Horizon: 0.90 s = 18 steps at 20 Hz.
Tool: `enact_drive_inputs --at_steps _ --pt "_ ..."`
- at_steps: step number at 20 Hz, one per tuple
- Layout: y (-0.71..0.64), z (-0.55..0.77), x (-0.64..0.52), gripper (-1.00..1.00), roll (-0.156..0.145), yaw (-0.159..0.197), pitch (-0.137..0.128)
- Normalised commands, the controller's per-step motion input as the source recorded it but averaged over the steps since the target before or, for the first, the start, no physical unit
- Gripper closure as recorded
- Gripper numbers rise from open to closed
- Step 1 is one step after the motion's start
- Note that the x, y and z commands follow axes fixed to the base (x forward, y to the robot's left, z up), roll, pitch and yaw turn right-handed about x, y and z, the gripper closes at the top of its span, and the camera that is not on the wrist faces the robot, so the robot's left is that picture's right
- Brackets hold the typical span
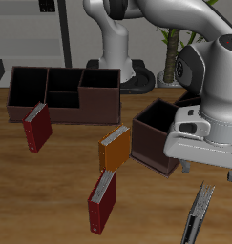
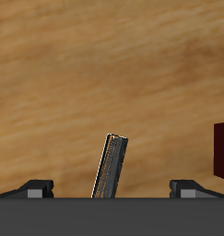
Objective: Place the striped book into the left desk caddy's left compartment
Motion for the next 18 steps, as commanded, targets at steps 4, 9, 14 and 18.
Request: enact_drive_inputs --at_steps 4,9,14,18 --pt "0.02 -0.25 0.05 -1.0 0.012 -0.032 0.014" --pt "-0.1 -0.28 0.06 -1.0 -0.015 -0.036 0.018" --pt "-0.07 -0.22 -0.03 -1.0 -0.003 -0.012 0.003" --pt "-0.02 -0.21 -0.04 -1.0 -0.001 -0.024 0.016"
